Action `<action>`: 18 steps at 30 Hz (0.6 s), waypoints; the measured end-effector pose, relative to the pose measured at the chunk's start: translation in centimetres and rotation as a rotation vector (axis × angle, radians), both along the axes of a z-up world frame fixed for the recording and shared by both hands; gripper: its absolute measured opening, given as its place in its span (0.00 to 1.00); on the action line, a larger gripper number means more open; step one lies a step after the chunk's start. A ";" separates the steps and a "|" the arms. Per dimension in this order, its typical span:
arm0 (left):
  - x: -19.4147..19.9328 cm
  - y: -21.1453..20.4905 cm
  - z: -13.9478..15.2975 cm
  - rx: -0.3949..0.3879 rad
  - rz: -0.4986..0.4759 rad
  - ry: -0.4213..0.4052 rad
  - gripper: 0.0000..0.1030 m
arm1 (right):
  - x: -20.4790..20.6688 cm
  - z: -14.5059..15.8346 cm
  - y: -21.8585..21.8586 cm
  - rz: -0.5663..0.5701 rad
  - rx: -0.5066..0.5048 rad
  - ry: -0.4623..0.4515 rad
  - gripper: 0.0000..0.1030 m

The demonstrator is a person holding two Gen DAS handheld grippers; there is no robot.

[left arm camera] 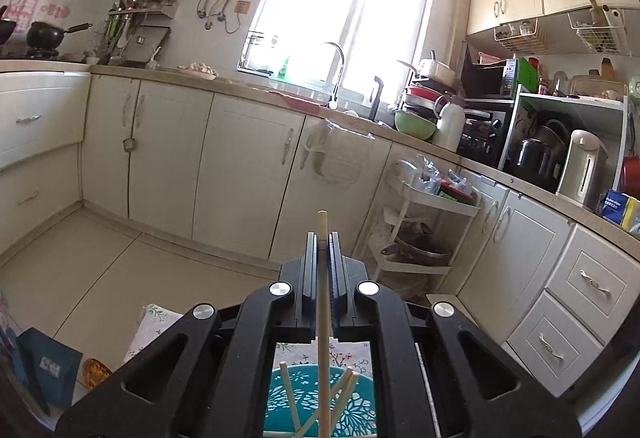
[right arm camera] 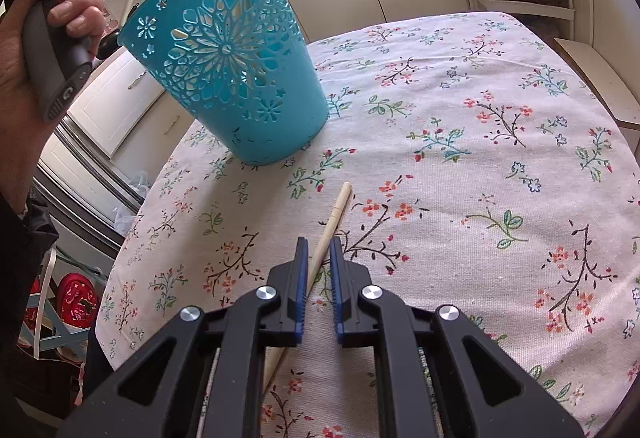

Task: Organize utensils
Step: 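Lift the stick with the left gripper and release it into the bin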

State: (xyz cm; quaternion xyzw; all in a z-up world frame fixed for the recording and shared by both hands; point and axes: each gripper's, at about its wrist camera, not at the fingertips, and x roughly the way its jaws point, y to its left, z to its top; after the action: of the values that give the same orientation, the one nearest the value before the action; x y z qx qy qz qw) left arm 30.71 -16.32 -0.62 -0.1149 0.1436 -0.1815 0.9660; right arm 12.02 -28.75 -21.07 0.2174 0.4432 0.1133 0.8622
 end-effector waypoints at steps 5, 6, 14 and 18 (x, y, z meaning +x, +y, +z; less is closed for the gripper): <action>0.1 0.4 -0.9 0.001 0.021 0.001 0.05 | 0.0 0.0 0.0 -0.001 0.000 0.000 0.11; 0.0 0.5 -1.0 0.000 0.024 0.003 0.05 | 0.0 0.0 0.0 -0.002 0.000 0.000 0.11; 0.1 1.0 -0.5 -0.011 0.029 -0.003 0.05 | 0.0 0.0 0.0 0.000 -0.001 -0.001 0.11; 0.0 0.8 -0.7 0.001 0.013 0.013 0.05 | 0.0 0.0 0.0 -0.001 -0.001 0.000 0.11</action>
State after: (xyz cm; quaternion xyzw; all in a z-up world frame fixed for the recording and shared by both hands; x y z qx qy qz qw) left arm 30.72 -15.47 -1.36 -0.1165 0.1491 -0.1747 0.9663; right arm 12.05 -28.74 -21.07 0.2170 0.4432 0.1128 0.8624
